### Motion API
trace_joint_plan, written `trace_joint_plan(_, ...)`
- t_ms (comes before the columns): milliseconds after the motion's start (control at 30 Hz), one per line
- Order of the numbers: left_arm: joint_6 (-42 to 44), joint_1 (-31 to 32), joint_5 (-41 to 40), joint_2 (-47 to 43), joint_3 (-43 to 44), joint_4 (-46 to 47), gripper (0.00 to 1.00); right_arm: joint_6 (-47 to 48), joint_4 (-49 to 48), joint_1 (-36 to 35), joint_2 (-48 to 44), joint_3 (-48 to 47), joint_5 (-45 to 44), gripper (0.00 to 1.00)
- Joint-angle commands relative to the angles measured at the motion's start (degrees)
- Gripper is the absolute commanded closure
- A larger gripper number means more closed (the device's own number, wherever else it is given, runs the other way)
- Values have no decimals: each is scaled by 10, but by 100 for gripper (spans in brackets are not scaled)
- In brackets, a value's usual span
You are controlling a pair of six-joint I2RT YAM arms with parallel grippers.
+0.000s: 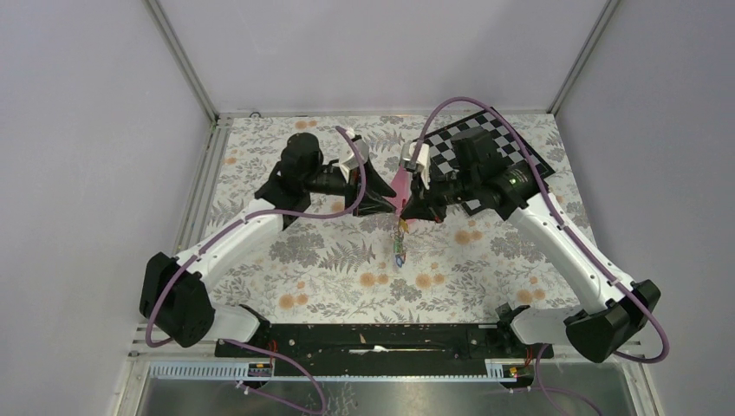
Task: Put the keys on the keyring
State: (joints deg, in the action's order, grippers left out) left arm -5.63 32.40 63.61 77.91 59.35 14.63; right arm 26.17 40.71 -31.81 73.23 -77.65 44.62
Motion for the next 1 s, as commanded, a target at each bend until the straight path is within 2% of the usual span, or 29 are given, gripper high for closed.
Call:
trace_joint_plan(0,194,1,-4,11,75,-193,53,40,92,-30,25,-64,-75,100)
trace_joint_plan(200,213,24,2,26,79,-195,50,45,123,-52,53,-106,-111,100)
trace_joint_plan(467,215,35,7,36,77,-188,58,48,133,-63,70,-116,-123,100)
trace_joint_plan(800,169,36,17,25,44,-125,82,45,127,-64,70,-109,-122,100)
trace_joint_plan(933,135,36,25,23,35,-93,100,39,119,-63,66,-103,-118,100)
trace_joint_plan(967,121,35,28,21,30,-78,100,41,116,-64,63,-100,-116,100)
